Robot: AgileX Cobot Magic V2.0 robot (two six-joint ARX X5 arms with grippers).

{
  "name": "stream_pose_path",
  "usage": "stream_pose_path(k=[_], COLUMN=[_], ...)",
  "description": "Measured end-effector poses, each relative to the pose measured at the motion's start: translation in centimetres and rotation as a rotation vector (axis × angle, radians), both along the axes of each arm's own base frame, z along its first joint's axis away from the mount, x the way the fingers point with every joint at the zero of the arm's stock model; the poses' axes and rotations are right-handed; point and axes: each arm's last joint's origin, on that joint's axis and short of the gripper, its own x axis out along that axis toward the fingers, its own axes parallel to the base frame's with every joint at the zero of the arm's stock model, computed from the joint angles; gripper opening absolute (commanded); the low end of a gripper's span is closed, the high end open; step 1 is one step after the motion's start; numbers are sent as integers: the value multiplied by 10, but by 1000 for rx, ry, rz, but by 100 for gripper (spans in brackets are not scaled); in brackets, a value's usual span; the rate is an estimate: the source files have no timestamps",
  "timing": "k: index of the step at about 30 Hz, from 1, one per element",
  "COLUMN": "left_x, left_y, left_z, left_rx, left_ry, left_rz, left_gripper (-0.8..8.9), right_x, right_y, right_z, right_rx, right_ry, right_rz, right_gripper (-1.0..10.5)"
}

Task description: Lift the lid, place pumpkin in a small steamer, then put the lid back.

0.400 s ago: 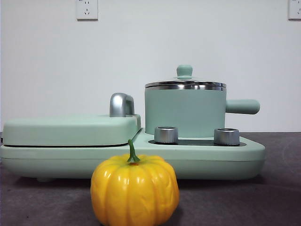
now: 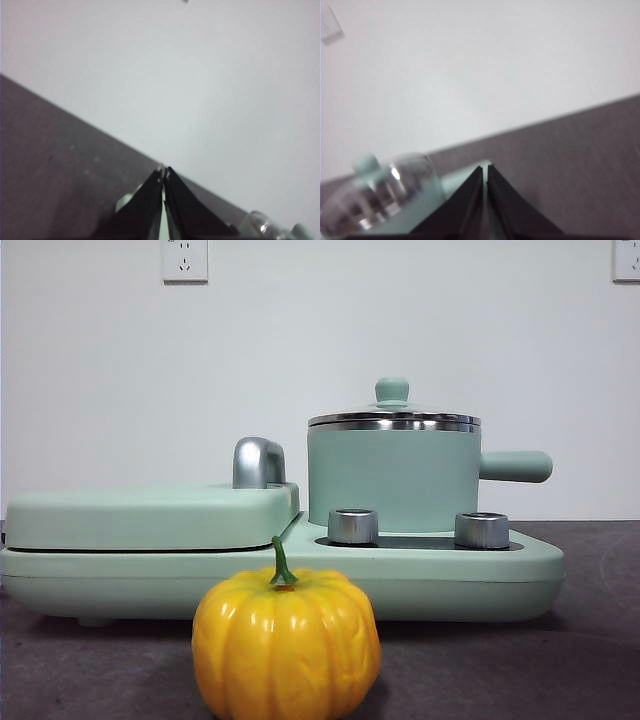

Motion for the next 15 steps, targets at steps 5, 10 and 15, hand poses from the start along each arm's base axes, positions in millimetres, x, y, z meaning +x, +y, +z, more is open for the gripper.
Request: stream_pose_path(k=[5,10,15], left_x=[-6,-13,-17], left_y=[0,-2,-3], left_z=[20,45,74], left_rx=[-4,-4,41], left_ry=[-66,-22,110], left_rz=[-10,-41,-77], left_gripper=[8,9,9], right_x=[-16,-32,-38], right_y=[0,0,0], right_z=[44,73,95], right_rx=[13,9,-54], right_ry=[-111,-9,103], right_rz=[38,55,71], right_gripper=[11,11,11])
